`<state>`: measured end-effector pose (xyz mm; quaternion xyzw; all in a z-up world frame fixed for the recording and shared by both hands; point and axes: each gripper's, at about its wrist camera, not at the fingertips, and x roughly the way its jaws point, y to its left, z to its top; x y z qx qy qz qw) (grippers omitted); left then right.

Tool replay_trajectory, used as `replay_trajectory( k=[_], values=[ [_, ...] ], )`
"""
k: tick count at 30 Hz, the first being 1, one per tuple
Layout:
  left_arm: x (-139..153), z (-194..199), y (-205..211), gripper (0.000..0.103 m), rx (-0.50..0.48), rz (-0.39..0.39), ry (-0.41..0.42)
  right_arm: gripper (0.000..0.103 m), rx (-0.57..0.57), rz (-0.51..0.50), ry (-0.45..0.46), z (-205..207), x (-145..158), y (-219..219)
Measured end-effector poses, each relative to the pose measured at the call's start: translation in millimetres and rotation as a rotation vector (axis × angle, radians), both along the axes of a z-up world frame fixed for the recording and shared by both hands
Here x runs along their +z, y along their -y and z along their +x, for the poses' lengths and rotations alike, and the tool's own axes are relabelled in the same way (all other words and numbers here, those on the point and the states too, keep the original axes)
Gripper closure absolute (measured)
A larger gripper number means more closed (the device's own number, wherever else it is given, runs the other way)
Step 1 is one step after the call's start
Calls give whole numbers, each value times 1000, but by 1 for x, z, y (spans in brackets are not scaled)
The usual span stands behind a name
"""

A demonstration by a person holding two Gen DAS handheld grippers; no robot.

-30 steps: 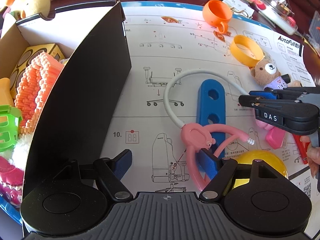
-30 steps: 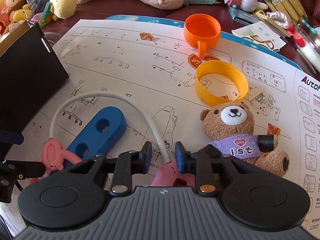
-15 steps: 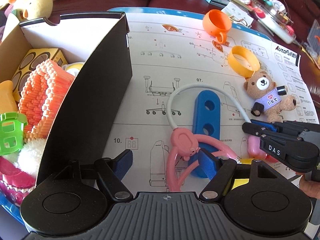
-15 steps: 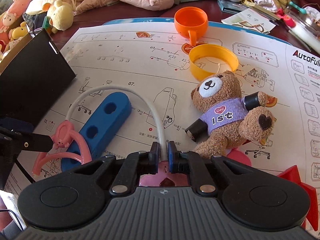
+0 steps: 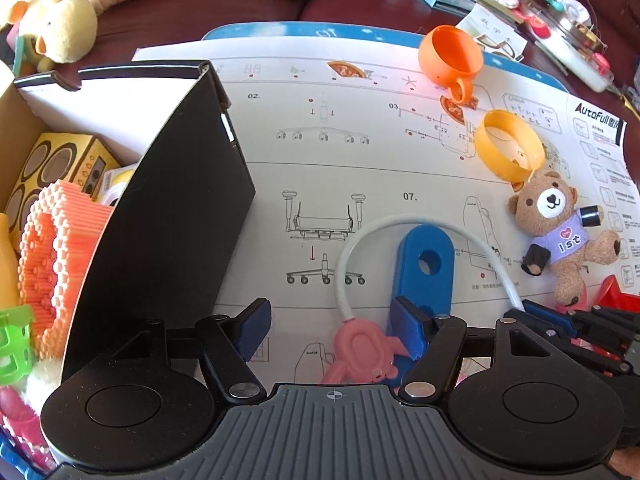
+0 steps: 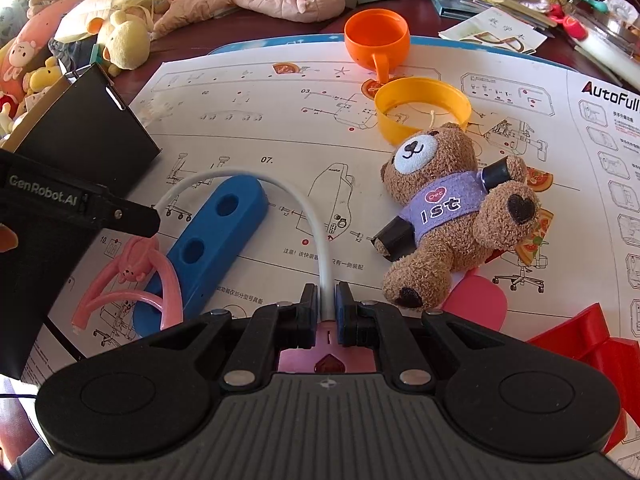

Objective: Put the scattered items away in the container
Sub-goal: 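Close the left gripper on the pink monkey toy while the right gripper grips it too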

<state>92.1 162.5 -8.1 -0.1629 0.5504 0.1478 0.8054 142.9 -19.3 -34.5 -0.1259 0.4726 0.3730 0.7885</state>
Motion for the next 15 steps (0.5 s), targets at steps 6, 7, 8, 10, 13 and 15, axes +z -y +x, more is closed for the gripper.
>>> replay_trajectory(
  k=[6,7,8,10,13,15],
  values=[
    [-19,12,-1,31,14,6,-57,92,1,2,-2,1,-1,1],
    [-22,14,-1,32,12,16,-69,92,1,1,-3,1,0,0],
    [-22,14,0,32,8,28,-63,92,0,1,-5,1,0,0],
    [-23,17,3,33,-18,57,-72,92,-7,4,-10,2,0,1],
    [-21,17,10,82,-74,113,-54,90,-17,11,-25,3,0,0],
    [-20,16,11,98,-87,111,-56,80,-34,27,-49,5,1,1]
  ],
)
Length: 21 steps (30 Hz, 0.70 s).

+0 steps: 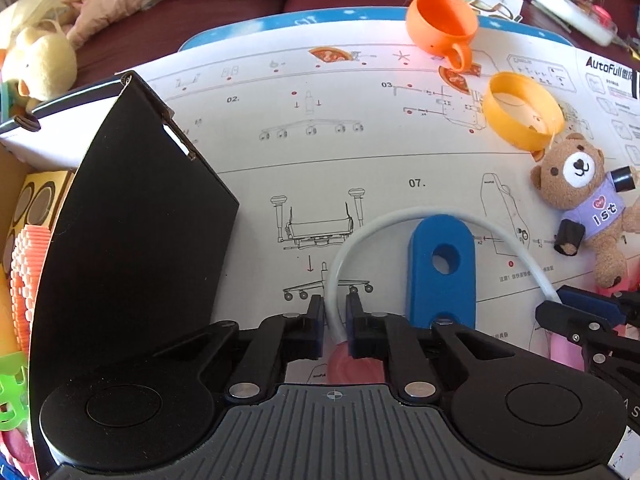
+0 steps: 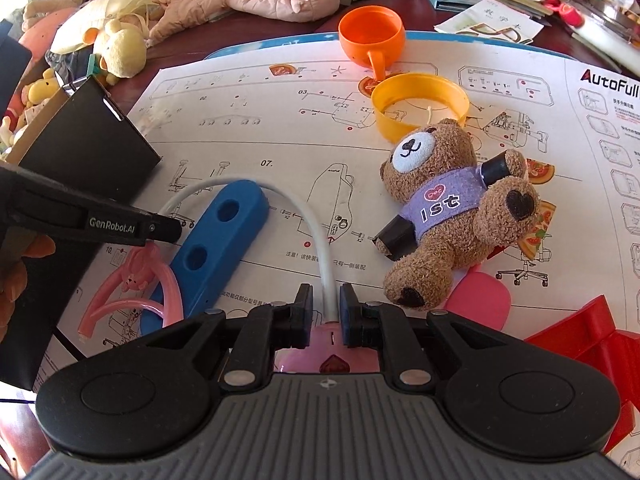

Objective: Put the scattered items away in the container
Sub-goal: 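Close the left gripper on the pink monkey toy while the right gripper grips it too, then lift the pink monkey toy off the sheet with both grippers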

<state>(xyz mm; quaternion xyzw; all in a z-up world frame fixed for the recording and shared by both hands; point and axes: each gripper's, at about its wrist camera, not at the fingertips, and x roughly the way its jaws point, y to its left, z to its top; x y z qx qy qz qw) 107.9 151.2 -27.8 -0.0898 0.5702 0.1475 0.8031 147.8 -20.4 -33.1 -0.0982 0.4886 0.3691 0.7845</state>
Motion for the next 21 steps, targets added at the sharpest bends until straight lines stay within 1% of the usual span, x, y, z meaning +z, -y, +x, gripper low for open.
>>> replay_trajectory(
  k=[1,2,7,12,15,18,19,20,21],
  values=[
    [0,0,0,98,-5,3,6,73,-8,11,-6,1,1,1],
    [0,-2,0,98,-7,6,12,68,-10,19,0,1,3,0],
    [2,-10,-2,98,-12,2,45,68,30,-23,47,3,7,-12],
    [14,-20,-5,100,-15,11,119,68,34,-41,38,10,0,-18],
    [22,-22,-5,101,-27,-6,159,68,42,-48,52,9,-1,-22],
    [25,-22,-3,101,-50,-31,179,68,37,-43,59,8,-2,-23],
    [24,-21,-2,101,-58,-46,182,72,35,-44,69,8,-2,-24],
    [23,-21,0,100,-62,-49,181,85,33,-51,83,7,-3,-25],
    [22,-20,1,100,-66,-44,178,91,26,-65,101,7,-3,-25]
  ],
)
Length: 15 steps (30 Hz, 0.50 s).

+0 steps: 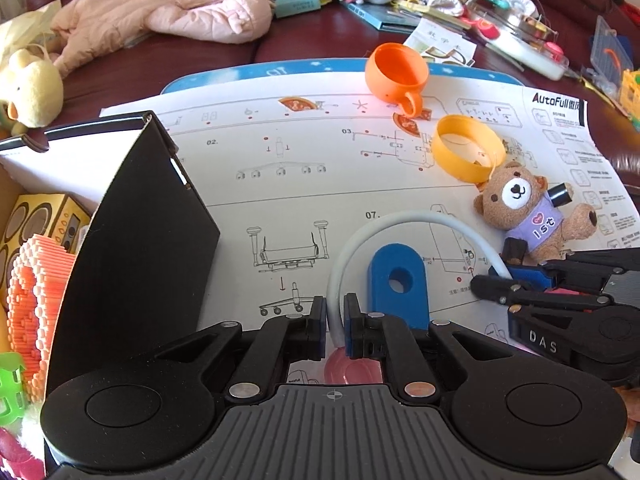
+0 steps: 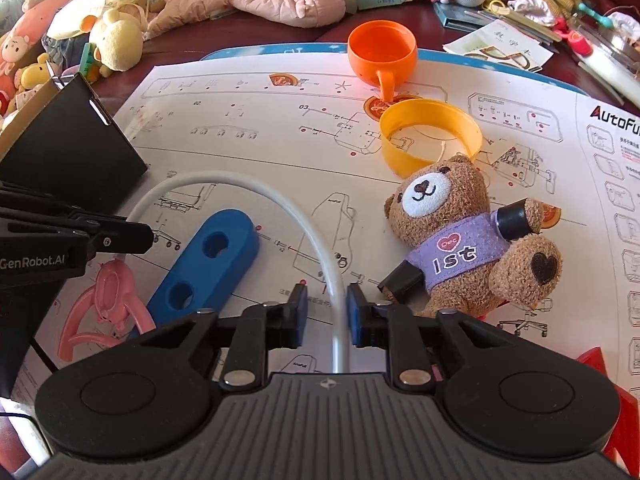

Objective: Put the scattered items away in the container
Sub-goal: 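Lift the pink monkey toy off the sheet with both grippers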

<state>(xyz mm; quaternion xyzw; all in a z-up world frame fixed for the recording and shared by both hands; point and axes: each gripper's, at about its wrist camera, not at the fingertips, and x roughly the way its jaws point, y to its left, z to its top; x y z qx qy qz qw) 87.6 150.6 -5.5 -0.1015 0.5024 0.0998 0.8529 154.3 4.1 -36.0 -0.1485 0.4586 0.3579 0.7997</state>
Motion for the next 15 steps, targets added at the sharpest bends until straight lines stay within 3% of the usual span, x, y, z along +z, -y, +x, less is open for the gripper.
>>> replay_trajectory(
  k=[2,5,9,10,11,15],
  values=[
    [-6,2,1,97,-5,2,-12,92,-19,26,-23,4,0,4],
    [-13,6,-1,72,-13,-13,-36,92,-19,43,-36,4,-1,7],
    [-21,12,-1,68,-14,13,-64,92,1,58,-44,-1,0,4],
    [-23,13,-1,72,-9,19,-78,93,4,60,-44,-1,0,3],
    [-23,13,-2,97,0,39,-88,93,4,59,-44,-2,0,3],
    [-21,8,-9,100,28,31,-95,91,-6,71,-65,1,0,5]
  ],
)
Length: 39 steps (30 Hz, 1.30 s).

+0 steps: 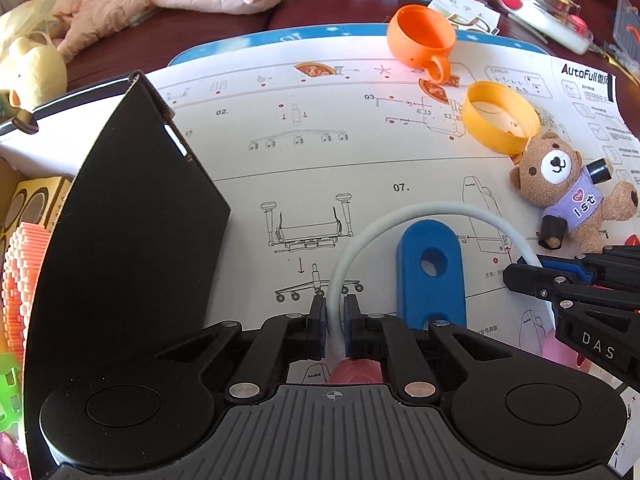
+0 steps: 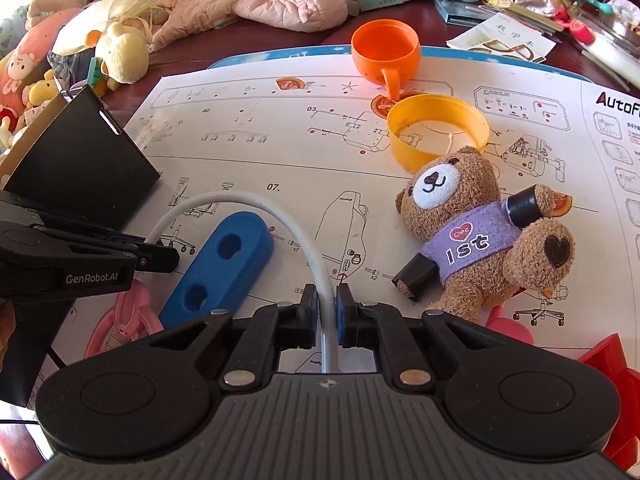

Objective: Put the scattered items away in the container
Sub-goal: 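Lift the pink monkey toy off the sheet with both grippers, then carry the pink monkey toy with both grippers over the cardboard box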

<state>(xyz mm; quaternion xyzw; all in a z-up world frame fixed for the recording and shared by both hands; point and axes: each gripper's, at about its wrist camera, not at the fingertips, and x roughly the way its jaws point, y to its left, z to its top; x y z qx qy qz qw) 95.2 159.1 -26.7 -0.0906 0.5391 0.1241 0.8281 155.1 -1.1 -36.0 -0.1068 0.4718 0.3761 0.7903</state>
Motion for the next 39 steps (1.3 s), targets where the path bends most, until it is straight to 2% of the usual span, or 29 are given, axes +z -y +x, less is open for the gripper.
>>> replay_trajectory(
  k=[4,7,9,10,14,16,17,18,23,24,26,32,39],
  values=[
    [6,-5,-1,100,2,11,20,78,-27,15,-14,2,0,4],
    [7,-5,0,100,-4,7,20,77,-41,19,-17,2,0,7],
    [10,-6,4,101,-17,9,29,80,-27,-2,2,0,0,4],
    [12,-6,7,101,-28,9,35,89,-15,-13,9,-2,0,2],
    [13,-2,12,99,-53,30,34,92,-8,-19,23,-3,0,-1],
    [9,1,9,93,-53,16,20,92,-18,1,10,-2,0,1],
    [7,2,8,78,-56,8,12,92,-20,8,5,-1,-1,3],
    [5,4,8,73,-59,5,4,92,-20,10,3,-1,-1,3],
    [1,6,17,65,-88,32,-19,92,-27,14,-5,-1,0,2],
    [2,6,19,87,-85,50,-20,92,-29,16,-9,-1,0,3],
    [4,4,18,97,-75,71,-19,92,-37,17,-8,-1,2,3],
    [22,-2,16,100,-51,83,18,92,-40,47,15,-6,18,7],
    [50,-15,25,100,-69,65,55,92,-46,69,55,-17,42,13]
  ],
)
